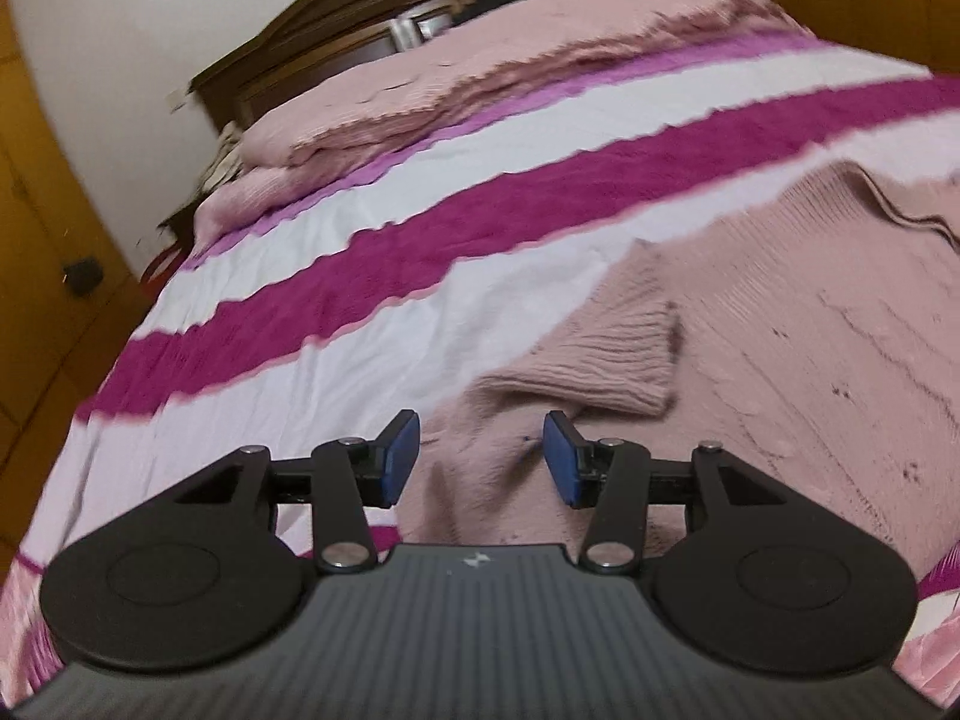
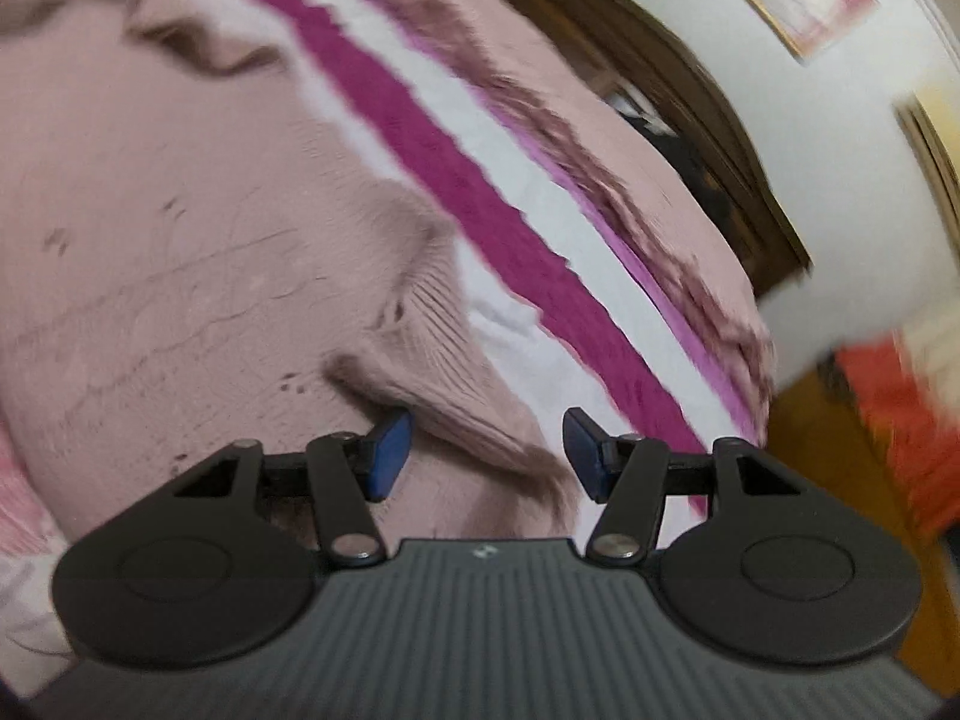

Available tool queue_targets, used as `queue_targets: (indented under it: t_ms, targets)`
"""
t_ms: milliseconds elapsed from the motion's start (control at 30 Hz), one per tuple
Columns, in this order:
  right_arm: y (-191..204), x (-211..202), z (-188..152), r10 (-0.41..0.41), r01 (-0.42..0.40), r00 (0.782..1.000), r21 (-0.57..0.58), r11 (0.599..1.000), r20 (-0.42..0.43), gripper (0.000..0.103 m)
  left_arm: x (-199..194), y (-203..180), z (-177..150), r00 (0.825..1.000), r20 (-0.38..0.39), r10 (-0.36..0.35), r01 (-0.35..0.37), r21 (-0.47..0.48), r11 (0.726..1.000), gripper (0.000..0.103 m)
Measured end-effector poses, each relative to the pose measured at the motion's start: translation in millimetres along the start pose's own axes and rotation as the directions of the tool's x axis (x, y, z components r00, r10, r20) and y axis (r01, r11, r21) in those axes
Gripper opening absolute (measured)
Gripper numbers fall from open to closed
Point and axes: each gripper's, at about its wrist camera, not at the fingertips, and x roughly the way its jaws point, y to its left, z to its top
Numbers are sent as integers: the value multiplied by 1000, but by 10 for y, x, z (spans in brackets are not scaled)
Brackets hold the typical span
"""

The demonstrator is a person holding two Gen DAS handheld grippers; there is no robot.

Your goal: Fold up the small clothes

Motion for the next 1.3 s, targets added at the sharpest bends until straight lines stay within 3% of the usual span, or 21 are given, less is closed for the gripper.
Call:
queue_targets:
  t_ms: [133, 267, 333, 467, 567, 633, 767, 933, 1100, 1200, 1233, 1267, 1300]
  targets:
    - [-38, 24, 57, 36, -37, 999, 17, 999, 18, 40, 135, -153, 64, 1000, 4, -24, 24, 73, 997, 54]
    - [-308, 142, 78, 32, -32, 999, 229, 973, 2, 39, 333, -234, 160, 999, 22, 48, -49, 84, 995, 54]
    - [-546, 240, 40, 36, -23, 999, 409, 912, -23, 39, 422, -150, 220, 996, 25, 87, -88, 22, 996, 54]
    - [-1022, 502, -161, 59, 45, 991, 708, 705, -122, 41, 605, 114, 299, 984, -21, 174, -175, -102, 979, 54]
    - [-1197, 595, -362, 112, 52, 983, 807, 589, -145, 41, 630, 289, 284, 979, -50, 196, -202, -140, 969, 54]
    - [-1220, 550, -435, 139, 31, 982, 840, 542, -126, 41, 566, 375, 249, 981, -52, 189, -195, -158, 968, 54]
    - [-1119, 354, -469, 146, 3, 985, 843, 538, -96, 42, 456, 510, 142, 992, -63, 107, -118, -221, 968, 54]
    - [-945, -15, -555, 137, -31, 990, 866, 498, -44, 42, 523, 569, 145, 999, -49, 3, -18, -316, 949, 55]
    - [-609, -283, -671, 140, -32, 989, 860, 509, -45, 51, 744, 525, 161, 981, -54, -187, 150, -402, 903, 56]
    - [-445, -339, -776, 133, -24, 990, 867, 498, -49, 56, 839, 421, 152, 984, -77, -164, 124, -374, 919, 56]
    - [-424, -345, -817, 128, -22, 991, 878, 479, -45, 59, 853, 411, 151, 984, -78, -163, 123, -374, 919, 51]
    - [-421, -345, -856, 126, -24, 991, 890, 456, -38, 59, 855, 411, 152, 984, -74, -164, 125, -381, 916, 30]
    - [-424, -346, -893, 126, -29, 992, 900, 434, -29, 60, 836, 417, 150, 984, -66, -168, 130, -386, 914, 18]
